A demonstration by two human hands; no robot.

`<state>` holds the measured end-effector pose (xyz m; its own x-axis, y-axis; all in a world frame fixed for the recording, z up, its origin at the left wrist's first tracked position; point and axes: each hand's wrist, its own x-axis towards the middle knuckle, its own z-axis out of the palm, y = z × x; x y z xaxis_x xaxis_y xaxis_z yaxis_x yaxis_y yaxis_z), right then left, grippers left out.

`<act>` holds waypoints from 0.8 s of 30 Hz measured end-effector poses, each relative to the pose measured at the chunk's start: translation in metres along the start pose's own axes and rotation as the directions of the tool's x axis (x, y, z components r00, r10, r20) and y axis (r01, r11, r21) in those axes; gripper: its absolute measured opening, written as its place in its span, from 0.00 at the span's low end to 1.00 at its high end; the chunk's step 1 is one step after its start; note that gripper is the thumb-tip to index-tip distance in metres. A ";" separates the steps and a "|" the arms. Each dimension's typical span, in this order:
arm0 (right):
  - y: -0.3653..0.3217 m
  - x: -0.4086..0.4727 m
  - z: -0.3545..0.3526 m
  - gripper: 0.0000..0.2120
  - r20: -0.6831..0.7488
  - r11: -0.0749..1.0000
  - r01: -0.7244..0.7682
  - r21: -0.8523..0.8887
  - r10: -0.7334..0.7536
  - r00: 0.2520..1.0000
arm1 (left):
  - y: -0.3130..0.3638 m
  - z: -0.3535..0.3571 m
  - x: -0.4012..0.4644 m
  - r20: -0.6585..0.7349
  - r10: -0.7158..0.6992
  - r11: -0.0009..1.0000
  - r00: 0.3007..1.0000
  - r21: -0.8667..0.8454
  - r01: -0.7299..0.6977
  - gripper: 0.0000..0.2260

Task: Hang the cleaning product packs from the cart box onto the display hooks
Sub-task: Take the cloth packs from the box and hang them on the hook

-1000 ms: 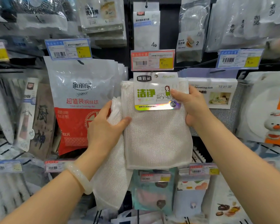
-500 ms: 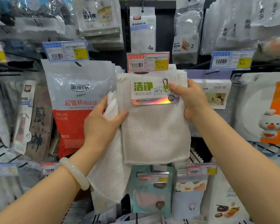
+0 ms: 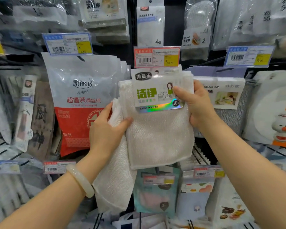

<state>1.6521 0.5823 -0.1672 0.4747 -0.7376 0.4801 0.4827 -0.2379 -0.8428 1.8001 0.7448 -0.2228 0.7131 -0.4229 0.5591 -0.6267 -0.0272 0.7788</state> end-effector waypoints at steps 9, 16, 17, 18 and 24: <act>-0.005 0.012 0.008 0.10 -0.085 0.994 -0.108 0.034 0.110 0.990 | 0.006 -0.004 0.013 -0.023 0.002 0.999 1.000 -0.039 -0.003 0.28; 0.006 0.030 0.008 0.09 -0.110 0.980 -0.092 -0.177 0.073 0.991 | 0.000 -0.001 0.012 0.033 0.004 1.000 0.999 -0.024 -0.003 0.25; 0.009 0.033 0.006 0.08 -0.106 0.975 -0.076 -0.210 0.054 0.993 | -0.001 0.000 0.011 0.029 0.008 1.000 1.000 -0.025 -0.007 0.25; 0.012 0.035 0.005 0.07 -0.097 0.969 -0.059 -0.242 0.036 0.995 | -0.002 0.000 0.009 0.025 0.010 1.000 1.000 -0.029 -0.009 0.24; 0.029 0.049 0.003 0.10 -0.097 0.924 0.044 -0.381 -0.087 0.992 | -0.012 -0.010 0.000 0.007 -0.025 0.999 1.000 -0.026 0.025 0.23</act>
<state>1.6914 0.5412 -0.1675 0.3575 -0.7717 0.5259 0.1865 -0.4928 -0.8499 1.8102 0.7539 -0.2293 0.7264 -0.4286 0.5373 -0.6002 -0.0148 0.7997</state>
